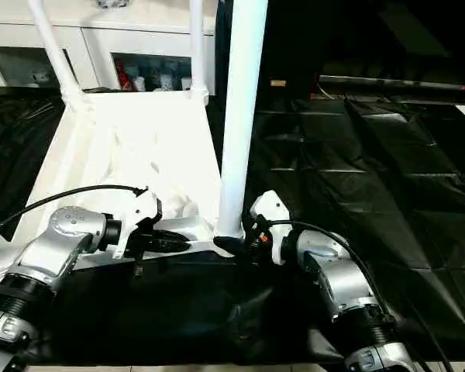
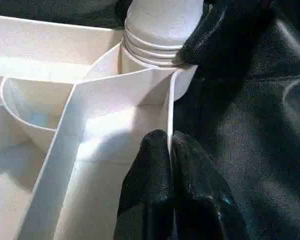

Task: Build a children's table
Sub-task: Rotate leg to tighten

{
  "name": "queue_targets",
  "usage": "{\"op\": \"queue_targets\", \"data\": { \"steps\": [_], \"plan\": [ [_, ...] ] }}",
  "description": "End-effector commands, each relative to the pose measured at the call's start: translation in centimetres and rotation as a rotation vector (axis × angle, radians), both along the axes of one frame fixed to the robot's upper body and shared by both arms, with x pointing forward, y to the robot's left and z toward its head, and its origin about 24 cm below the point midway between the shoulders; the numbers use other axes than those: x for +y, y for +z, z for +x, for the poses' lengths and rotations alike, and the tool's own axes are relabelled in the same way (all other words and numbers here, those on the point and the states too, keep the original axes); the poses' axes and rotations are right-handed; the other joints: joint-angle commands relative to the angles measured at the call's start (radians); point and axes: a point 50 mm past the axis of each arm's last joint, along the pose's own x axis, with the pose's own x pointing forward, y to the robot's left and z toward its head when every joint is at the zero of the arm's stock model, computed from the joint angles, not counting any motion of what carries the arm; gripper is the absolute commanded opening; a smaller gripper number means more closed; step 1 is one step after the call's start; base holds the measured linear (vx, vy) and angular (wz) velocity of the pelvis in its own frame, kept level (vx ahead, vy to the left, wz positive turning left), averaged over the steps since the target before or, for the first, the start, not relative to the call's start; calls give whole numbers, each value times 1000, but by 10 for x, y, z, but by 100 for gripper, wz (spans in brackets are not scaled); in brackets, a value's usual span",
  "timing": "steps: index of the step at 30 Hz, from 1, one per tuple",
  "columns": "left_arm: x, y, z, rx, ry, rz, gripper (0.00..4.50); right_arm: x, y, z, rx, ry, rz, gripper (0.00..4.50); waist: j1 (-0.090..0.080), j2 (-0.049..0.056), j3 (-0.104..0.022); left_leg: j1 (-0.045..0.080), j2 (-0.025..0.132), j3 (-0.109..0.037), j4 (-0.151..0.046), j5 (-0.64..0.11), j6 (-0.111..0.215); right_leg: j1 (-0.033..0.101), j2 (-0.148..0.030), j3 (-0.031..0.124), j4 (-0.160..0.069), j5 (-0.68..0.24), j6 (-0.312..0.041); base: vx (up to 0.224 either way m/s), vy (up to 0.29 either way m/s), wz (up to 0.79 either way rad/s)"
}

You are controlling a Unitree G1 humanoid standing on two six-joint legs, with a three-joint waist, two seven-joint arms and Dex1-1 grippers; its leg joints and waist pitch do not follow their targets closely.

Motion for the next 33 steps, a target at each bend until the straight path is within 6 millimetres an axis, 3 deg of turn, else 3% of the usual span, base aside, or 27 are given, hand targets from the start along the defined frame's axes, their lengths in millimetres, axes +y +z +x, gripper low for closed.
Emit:
{"op": "queue_targets", "data": {
  "steps": [1, 5, 8, 9, 11, 16, 18, 20, 24, 26, 28, 33],
  "plan": [
    [-5, -1, -4, 22, -7, -73, 0, 3, 6, 4, -27, 10, 9, 278, 3, -10, -52, -5, 1, 14, -56, -145, 70, 54, -27, 27, -63, -101, -241, 0, 0, 0],
    [-6, -1, -4, 23, -6, -72, 0, 3, 4, 4, -27, -3, 7, 275, 3, -10, -52, -5, 1, 14, -56, -142, 73, 55, -27, 26, -62, -94, -244, 0, 0, 0],
    [-10, -6, 0, 1, 49, -46, 0, 3, -4, 9, -20, -122, -10, 275, 0, -10, -51, -6, 1, 14, -57, -148, 66, 54, -27, 26, -63, -108, -243, 0, 0, 0],
    [-16, -9, 6, -26, 109, -33, 0, 4, -12, 13, -15, -244, -28, 274, -2, -9, -50, -7, 0, 14, -58, -160, 56, 53, -28, 26, -66, -133, -236, 0, 0, 0],
    [-18, -10, 8, -32, 126, -30, 0, 5, -14, 14, -12, -277, -30, 274, -7, -11, -47, -5, -2, 11, -62, -199, 27, 53, -29, 25, -76, -234, -206, 0, 0, 0],
    [-48, -15, 13, -51, 185, -28, 0, 22, -23, 21, 22, -502, 0, 274, -7, -9, -48, -2, -1, 10, -64, -214, 15, 47, -28, 27, -82, -268, -176, 0, 0, 0],
    [-74, -16, 15, -64, 221, -38, 0, 37, -23, 26, 37, -598, 19, 274, -11, -5, -48, 0, -1, 11, -65, -208, 12, 42, -27, 29, -81, -239, -181, 0, 0, 0],
    [-83, -16, 16, -70, 230, -41, 0, 42, -22, 28, 29, -613, 20, 274, -8, -6, -51, -3, -4, 10, -63, -192, 13, 48, -27, 27, -78, -217, -182, 0, 0, 0],
    [-93, -15, 15, -82, 219, -52, 0, 51, -17, 30, 3, -596, 32, 274, -1, -5, -55, -5, -5, 13, -57, -145, 49, 52, -26, 28, -70, -110, -202, 0, 0, 0],
    [-92, -14, 15, -91, 209, -59, 0, 52, -13, 31, -28, -578, 51, 274, 0, -6, -53, -6, -6, 13, -58, -154, 54, 53, -25, 27, -73, -129, -201, 0, 0, 0],
    [-85, -13, 15, -98, 200, -68, 0, 48, -7, 32, -69, -555, 80, 329, 2, -6, -54, -7, -5, 13, -58, -161, 55, 53, -27, 27, -74, -150, -194, 0, 0, 0],
    [-77, -12, 14, -99, 183, -75, 0, 44, -3, 32, -92, -513, 94, 378, 3, -5, -55, -8, -5, 13, -57, -144, 66, 55, -26, 26, -70, -109, -204, 0, 0, 0]
  ]
}}
